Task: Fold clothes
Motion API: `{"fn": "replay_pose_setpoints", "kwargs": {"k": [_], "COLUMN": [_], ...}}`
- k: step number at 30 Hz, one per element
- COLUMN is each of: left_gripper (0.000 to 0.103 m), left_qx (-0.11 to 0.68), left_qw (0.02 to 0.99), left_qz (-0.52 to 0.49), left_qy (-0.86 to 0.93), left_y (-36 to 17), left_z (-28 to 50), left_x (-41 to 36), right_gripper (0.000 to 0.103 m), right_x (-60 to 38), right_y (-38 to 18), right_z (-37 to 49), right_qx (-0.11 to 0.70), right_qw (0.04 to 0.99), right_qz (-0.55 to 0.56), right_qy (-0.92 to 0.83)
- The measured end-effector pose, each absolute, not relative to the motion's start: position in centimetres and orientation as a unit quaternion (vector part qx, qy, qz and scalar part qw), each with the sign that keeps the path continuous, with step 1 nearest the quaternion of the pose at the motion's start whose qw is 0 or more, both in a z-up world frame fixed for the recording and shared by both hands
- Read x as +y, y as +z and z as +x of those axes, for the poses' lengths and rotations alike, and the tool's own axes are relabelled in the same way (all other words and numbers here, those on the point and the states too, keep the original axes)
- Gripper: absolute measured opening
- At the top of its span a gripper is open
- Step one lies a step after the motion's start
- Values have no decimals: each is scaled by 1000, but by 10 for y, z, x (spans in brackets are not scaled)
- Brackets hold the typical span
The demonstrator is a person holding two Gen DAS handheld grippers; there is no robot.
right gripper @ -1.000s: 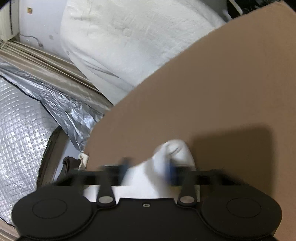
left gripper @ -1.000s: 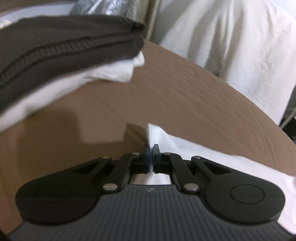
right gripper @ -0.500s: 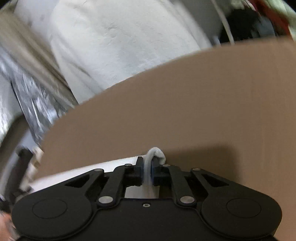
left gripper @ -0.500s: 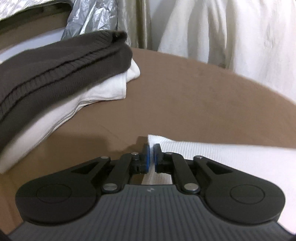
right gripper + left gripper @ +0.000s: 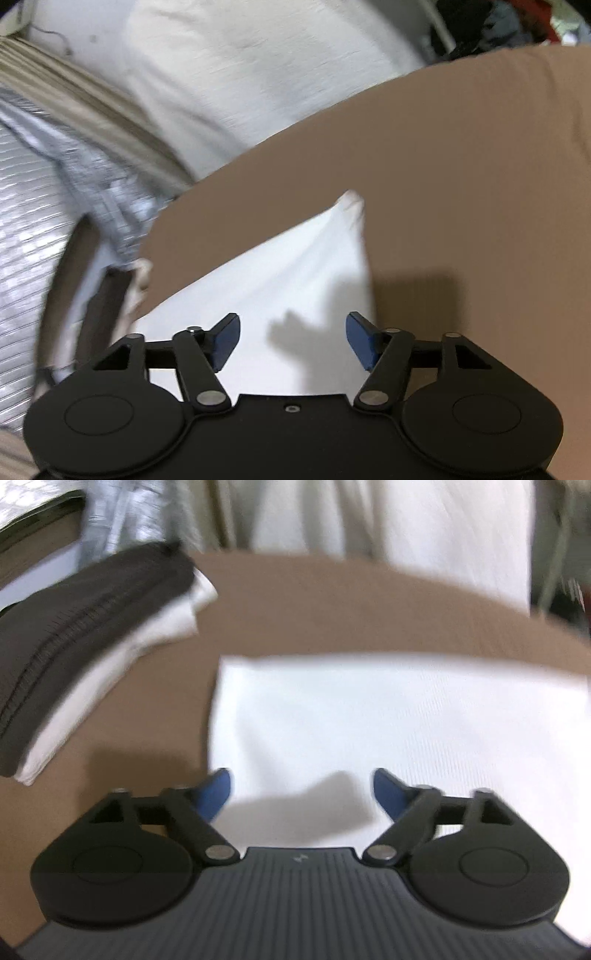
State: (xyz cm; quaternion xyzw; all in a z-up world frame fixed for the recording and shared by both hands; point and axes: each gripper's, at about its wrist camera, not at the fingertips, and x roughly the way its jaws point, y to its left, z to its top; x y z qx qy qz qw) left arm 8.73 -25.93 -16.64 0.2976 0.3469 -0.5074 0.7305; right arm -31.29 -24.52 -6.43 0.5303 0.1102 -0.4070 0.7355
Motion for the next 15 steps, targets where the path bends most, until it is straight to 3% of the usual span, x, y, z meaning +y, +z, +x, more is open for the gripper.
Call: {"fn": "replay_pose_setpoints", "kwargs": {"k": [4,6,7,10,12,15], "left_gripper": [90,101,101,99,97,98], "left_qx": [357,330,312,257,242,254], "left_qw": [703,713,719,734,735,703], "left_qz": [348,369,383,422,394,308], "left_qy": [-507,-497,-490,-465,-495,-588], "left_y": [-177,-177,-177,-176,-162,-133], "left_z": [75,70,67,58,51,31], "left_x": [-247,-240,-236,-226,-218,-213], "right_gripper": [70,69,70,70,70,84], "right_x": [-228,-222,-220,-217,-214,-211], "right_y": [-79,-86,-89,-82,-78,-80], "right_z": [-285,-274,-272,-286,-301,-318], "right_qx": [265,331,355,345,308,269], "right_qw": [720,706,699,681,673,658], "right_qz": [482,450,432,436,468,513], "right_qy": [-423,-435,-445,-477,-482,-482]}}
